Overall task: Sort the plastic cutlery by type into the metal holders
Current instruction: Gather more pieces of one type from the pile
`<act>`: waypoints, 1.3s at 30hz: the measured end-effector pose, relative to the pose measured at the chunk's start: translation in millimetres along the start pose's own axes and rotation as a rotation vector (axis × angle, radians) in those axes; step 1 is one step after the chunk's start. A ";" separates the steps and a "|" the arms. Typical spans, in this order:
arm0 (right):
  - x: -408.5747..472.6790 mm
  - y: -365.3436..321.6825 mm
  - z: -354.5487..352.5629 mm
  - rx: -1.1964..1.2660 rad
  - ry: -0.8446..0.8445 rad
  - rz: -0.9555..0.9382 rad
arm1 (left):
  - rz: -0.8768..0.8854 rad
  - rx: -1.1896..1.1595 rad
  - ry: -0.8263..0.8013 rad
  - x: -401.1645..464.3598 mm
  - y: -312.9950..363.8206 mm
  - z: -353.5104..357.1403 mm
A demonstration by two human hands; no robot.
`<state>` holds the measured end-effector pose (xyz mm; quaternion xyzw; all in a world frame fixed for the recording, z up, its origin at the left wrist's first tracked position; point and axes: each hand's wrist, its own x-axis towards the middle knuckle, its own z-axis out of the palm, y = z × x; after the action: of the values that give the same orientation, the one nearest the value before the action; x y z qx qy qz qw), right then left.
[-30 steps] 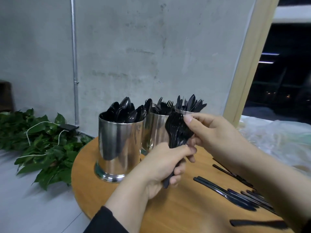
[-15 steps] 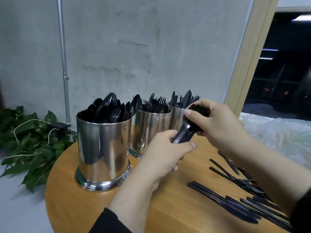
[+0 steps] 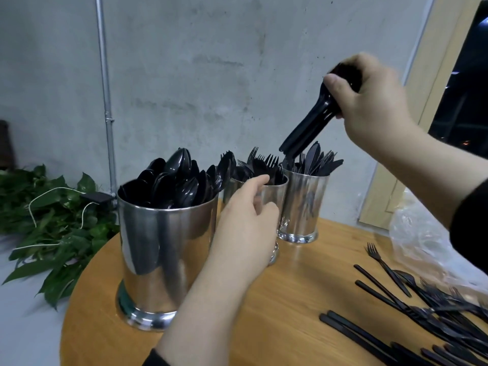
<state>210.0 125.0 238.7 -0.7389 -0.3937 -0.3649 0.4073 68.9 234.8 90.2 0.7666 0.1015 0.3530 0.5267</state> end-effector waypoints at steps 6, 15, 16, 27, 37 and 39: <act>28.8 15.2 48.6 -0.054 -0.029 -0.039 | -0.011 0.074 -0.026 2.3 -1.1 -0.9; 11.5 13.0 91.5 -0.252 -0.639 0.030 | -0.012 0.058 -0.015 5.6 -6.0 -5.0; 10.0 13.4 89.2 -0.246 -0.662 0.056 | -0.008 0.059 -0.020 5.2 -6.3 -4.7; 0.2 15.1 55.8 -0.083 -0.394 0.074 | 0.039 0.043 -0.004 -1.4 -3.3 -1.1; -190.6 67.8 -79.9 -0.245 -0.525 0.077 | 0.208 0.315 -0.444 -34.5 -0.1 53.4; -229.9 87.1 -108.7 -0.283 -0.619 0.121 | 0.253 0.454 -0.602 -47.0 -3.2 68.0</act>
<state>165.4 -68.3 57.3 -0.8857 -0.3995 -0.1498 0.1830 79.4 161.4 53.7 0.9393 -0.0771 0.1433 0.3022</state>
